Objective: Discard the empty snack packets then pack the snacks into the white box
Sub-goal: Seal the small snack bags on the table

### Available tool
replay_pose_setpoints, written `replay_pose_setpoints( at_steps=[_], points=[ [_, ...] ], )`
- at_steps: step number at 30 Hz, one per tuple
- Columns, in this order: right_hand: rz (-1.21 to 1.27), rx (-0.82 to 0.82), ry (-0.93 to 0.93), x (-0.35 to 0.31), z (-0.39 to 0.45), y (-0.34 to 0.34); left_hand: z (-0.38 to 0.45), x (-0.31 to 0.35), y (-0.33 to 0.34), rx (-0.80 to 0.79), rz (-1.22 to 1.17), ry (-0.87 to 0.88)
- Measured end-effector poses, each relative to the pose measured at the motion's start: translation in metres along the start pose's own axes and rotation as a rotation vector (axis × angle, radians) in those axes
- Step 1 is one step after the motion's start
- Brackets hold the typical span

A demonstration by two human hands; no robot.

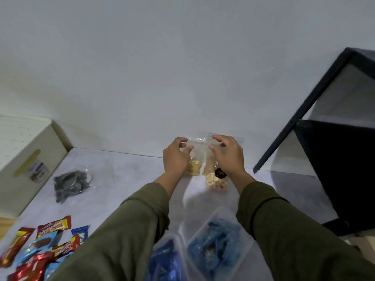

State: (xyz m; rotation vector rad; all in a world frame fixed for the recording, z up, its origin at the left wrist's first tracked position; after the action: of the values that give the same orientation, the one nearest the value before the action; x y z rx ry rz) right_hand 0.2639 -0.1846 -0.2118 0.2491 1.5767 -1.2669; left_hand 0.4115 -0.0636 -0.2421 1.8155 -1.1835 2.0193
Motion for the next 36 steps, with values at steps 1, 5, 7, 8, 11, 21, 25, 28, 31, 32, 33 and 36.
replay_pose_setpoints(
  at_steps=[1, 5, 7, 8, 11, 21, 25, 28, 31, 32, 33, 36],
  points=[
    [0.017, -0.022, -0.006, -0.010, -0.002, 0.012, 0.000, -0.006, -0.013, 0.001, 0.002, 0.002],
    [0.028, -0.102, -0.017, -0.050, -0.014, 0.076, 0.000, -0.040, -0.078, 0.003, 0.017, -0.011],
    [0.040, -0.125, -0.035, -0.072, -0.019, 0.113, 0.004, -0.063, -0.119, 0.019, 0.049, -0.020],
    [0.050, -0.138, -0.039, -0.080, -0.023, 0.131, 0.006, -0.074, -0.138, 0.029, 0.065, -0.019],
    [0.086, -0.166, -0.028, -0.099, -0.036, 0.185, 0.015, -0.106, -0.190, 0.028, 0.094, -0.026],
    [0.077, -0.158, 0.214, -0.086, -0.075, 0.325, 0.068, -0.202, -0.232, -0.230, 0.393, -0.021],
    [0.092, -0.137, 0.328, -0.068, -0.083, 0.344, 0.083, -0.227, -0.215, -0.333, 0.474, -0.009],
    [0.123, -0.116, 0.376, -0.063, -0.081, 0.351, 0.088, -0.241, -0.207, -0.390, 0.575, -0.037],
    [0.145, -0.112, 0.414, -0.061, -0.076, 0.359, 0.090, -0.247, -0.205, -0.402, 0.630, -0.082],
    [0.147, -0.117, 0.425, -0.061, -0.076, 0.362, 0.091, -0.248, -0.203, -0.405, 0.631, -0.096],
    [0.152, -0.118, 0.433, -0.061, -0.076, 0.365, 0.090, -0.249, -0.202, -0.410, 0.619, -0.109],
    [0.164, -0.096, 0.445, -0.064, -0.076, 0.366, 0.088, -0.248, -0.197, -0.431, 0.473, -0.148]
  ],
)
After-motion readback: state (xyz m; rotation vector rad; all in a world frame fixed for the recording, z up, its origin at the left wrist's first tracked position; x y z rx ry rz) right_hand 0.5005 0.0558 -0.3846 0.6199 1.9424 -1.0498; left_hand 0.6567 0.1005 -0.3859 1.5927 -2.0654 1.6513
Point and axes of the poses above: each hand's wrist, its own z-axis towards the middle knuckle, its own y-axis out of the palm, x = y × z, the point moved 10 cm from there along z, towards the middle knuckle, and after that the axes turned 6 degrees about -x, right-handed, at the moved point
